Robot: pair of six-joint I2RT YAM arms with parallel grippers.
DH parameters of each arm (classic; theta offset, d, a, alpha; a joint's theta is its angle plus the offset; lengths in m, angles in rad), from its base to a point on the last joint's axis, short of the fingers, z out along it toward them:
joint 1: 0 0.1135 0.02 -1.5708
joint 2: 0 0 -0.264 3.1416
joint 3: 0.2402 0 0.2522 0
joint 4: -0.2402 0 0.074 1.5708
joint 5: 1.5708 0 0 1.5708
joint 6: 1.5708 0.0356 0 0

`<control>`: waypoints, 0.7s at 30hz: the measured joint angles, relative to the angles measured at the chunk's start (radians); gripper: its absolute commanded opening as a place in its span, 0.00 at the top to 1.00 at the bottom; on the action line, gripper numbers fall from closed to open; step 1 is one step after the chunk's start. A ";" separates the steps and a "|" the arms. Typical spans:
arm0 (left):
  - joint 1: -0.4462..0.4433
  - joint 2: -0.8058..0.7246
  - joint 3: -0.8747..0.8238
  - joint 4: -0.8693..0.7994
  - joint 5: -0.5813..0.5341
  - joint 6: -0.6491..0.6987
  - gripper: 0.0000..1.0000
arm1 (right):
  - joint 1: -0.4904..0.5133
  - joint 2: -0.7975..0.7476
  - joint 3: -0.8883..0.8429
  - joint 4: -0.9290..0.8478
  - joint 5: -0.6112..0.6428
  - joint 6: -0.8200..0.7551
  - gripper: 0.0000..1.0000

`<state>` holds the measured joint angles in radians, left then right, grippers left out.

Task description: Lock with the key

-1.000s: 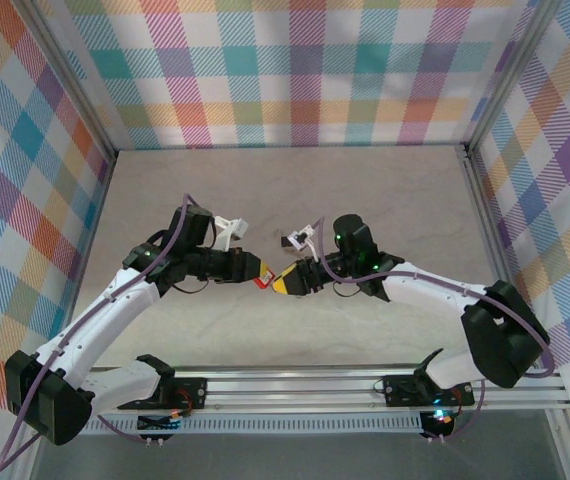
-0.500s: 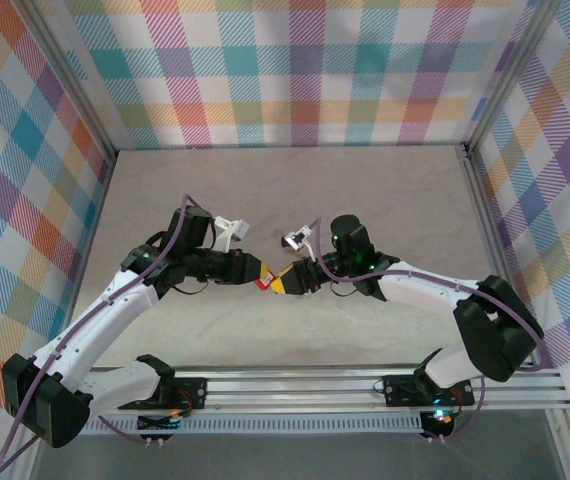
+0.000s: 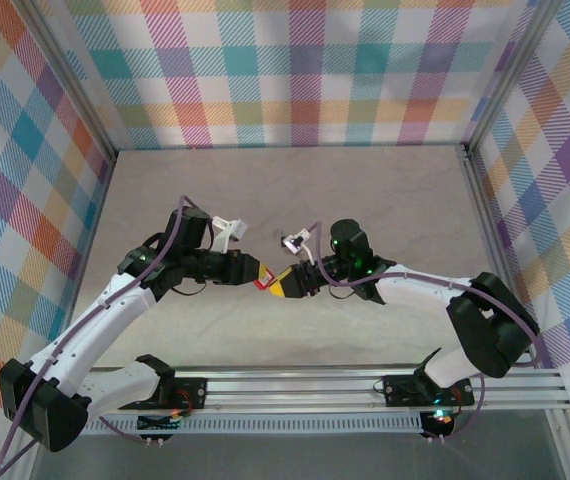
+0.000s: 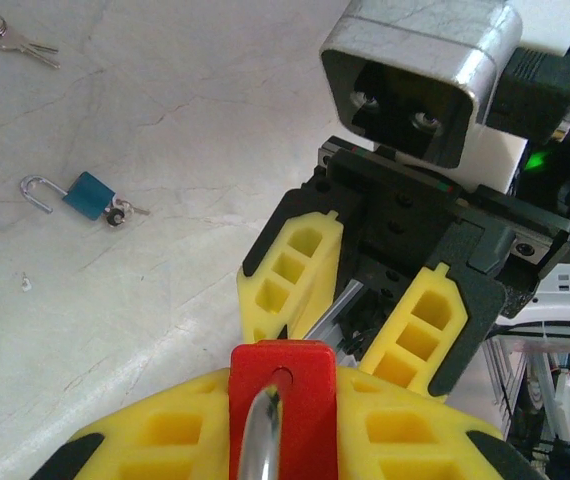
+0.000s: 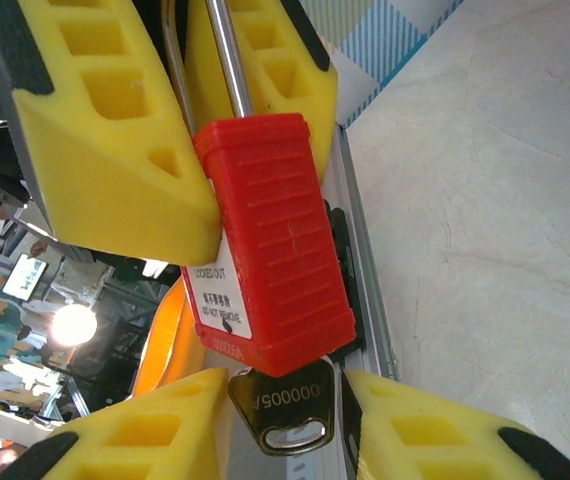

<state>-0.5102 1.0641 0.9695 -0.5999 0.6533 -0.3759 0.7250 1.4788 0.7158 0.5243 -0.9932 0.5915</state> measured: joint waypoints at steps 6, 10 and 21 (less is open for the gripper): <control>0.000 -0.008 0.000 0.000 0.000 0.000 1.00 | 0.003 0.000 -0.002 0.017 -0.008 0.005 0.76; 0.000 -0.008 0.000 -0.001 -0.002 0.000 1.00 | 0.003 0.000 -0.003 0.017 -0.007 0.003 0.79; 0.000 -0.008 0.000 -0.001 -0.003 -0.001 1.00 | 0.003 0.000 -0.003 0.017 -0.007 0.003 0.84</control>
<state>-0.5102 1.0557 0.9695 -0.6006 0.6498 -0.3767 0.7280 1.4784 0.7124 0.5411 -1.0000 0.5945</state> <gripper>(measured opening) 0.222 0.183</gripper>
